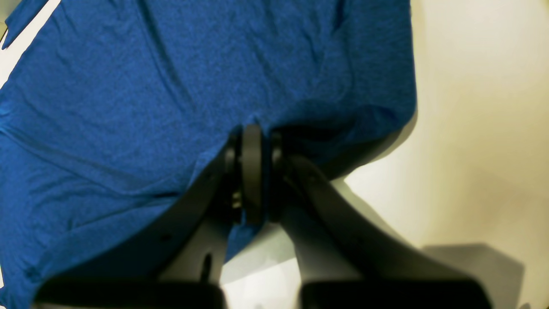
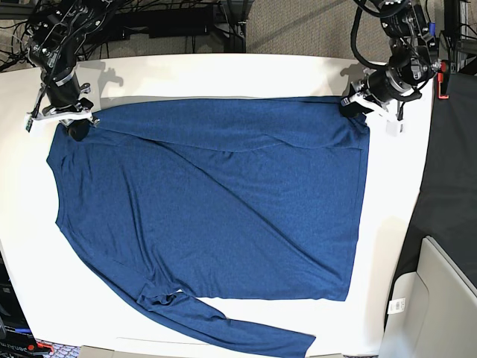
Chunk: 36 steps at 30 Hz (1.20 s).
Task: Fold the T-shirt properly
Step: 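Pull both grippers apart to straighten the shirt's shoulder edge, then lift the shirt with both grippers and drag it to flatten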
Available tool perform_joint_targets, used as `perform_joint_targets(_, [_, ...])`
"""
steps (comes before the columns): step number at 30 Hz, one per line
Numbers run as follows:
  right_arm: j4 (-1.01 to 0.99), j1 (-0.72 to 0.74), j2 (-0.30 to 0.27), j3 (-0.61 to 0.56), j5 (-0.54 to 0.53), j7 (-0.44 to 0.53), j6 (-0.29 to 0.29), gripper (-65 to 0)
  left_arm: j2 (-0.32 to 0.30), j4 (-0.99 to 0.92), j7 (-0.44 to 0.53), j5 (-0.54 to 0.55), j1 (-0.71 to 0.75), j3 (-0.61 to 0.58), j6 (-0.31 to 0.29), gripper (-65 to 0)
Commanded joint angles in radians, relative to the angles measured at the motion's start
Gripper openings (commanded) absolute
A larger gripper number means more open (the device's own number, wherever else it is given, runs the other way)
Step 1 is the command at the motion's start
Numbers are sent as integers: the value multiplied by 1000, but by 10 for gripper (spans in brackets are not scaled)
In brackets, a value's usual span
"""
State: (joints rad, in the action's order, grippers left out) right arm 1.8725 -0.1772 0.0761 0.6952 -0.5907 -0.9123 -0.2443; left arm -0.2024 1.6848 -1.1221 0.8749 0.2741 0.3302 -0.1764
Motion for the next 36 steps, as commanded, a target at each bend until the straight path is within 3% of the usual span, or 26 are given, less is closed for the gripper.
perform_joint_targets(1, [23, 2, -6, 1, -19, 22, -8, -648, -25, 24, -6, -4, 1, 8, 2, -646])
perform_joint_targets(10, [82, -126, -6, -6, -124, 20, -8, -648, -38, 122, -16, -4, 90, 145, 2, -650])
perform_joint_targets(24, [89, -304, -14, -6, -328, 20, -8, -648, -38, 234, -14, 22, 254, 229, 1, -650])
perform_joint_targets(31, [88, -176, -25, 1, -314, 22, -8, -648, -38, 234, -17, 112, 204, 266, 1, -650])
perform_joint_targets(36, [80, -40, -37, -9, -191, 20, -8, -648, -35, 229, -29, 114, 107, 261, 1, -650])
